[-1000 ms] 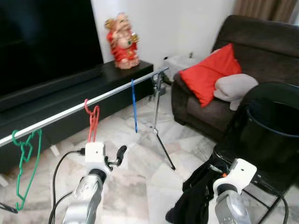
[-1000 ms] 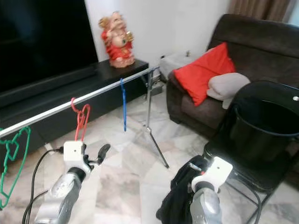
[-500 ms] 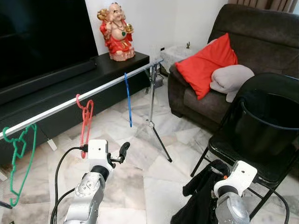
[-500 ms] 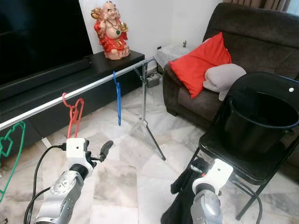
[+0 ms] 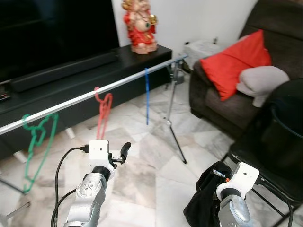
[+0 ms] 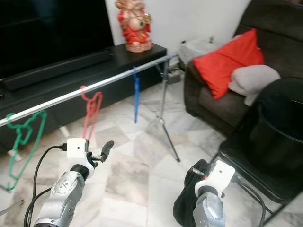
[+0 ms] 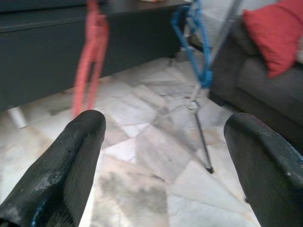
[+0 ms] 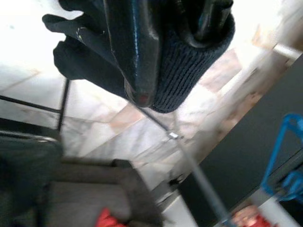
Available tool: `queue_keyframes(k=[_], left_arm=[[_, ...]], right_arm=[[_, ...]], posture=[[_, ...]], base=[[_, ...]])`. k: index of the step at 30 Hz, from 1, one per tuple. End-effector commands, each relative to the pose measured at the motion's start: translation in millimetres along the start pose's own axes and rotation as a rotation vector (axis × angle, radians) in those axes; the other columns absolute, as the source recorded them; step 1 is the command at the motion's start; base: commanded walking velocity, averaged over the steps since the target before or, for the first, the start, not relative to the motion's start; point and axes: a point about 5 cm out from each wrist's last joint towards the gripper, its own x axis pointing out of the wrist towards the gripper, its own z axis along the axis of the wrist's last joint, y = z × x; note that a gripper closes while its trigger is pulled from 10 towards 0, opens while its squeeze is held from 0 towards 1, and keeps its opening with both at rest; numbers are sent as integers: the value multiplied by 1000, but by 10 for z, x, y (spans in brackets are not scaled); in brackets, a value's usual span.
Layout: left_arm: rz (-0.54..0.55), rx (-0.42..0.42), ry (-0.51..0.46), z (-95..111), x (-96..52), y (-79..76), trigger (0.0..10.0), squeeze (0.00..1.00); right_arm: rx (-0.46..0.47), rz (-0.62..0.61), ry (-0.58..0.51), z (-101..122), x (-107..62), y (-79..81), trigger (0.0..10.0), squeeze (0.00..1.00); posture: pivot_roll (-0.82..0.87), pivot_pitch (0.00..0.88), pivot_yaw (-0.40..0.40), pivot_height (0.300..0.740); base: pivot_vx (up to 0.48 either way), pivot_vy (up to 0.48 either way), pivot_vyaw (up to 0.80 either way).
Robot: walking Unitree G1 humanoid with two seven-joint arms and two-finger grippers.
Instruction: Hang hanger
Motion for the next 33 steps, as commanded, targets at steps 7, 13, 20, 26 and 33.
queue_keyframes(k=[7,13,20,26,33], left_arm=[[10,7,6,8,-6,29,10000,0],[2,5,9,0,-3,14,10000,0],[-5,0,0,20,11,-6,10000,0],[-4,-4,-10,43,22,-5,10000,0],[-7,-3,-13,50,25,-1,10000,0]], right_arm=[[22,6,-6,4,1,38,10000,0],[16,11,-4,0,7,40,10000,0],[2,34,12,-21,15,78,10000,0],[-27,58,3,-13,24,113,10000,0],[-6,54,5,-22,24,116,10000,0]], posture=[[37,50,66,740],[35,46,67,740],[33,36,70,740],[34,29,70,740],[35,29,71,740]], base=[[0,0,317],[0,0,0],[160,0,0],[331,0,138],[355,0,270]])
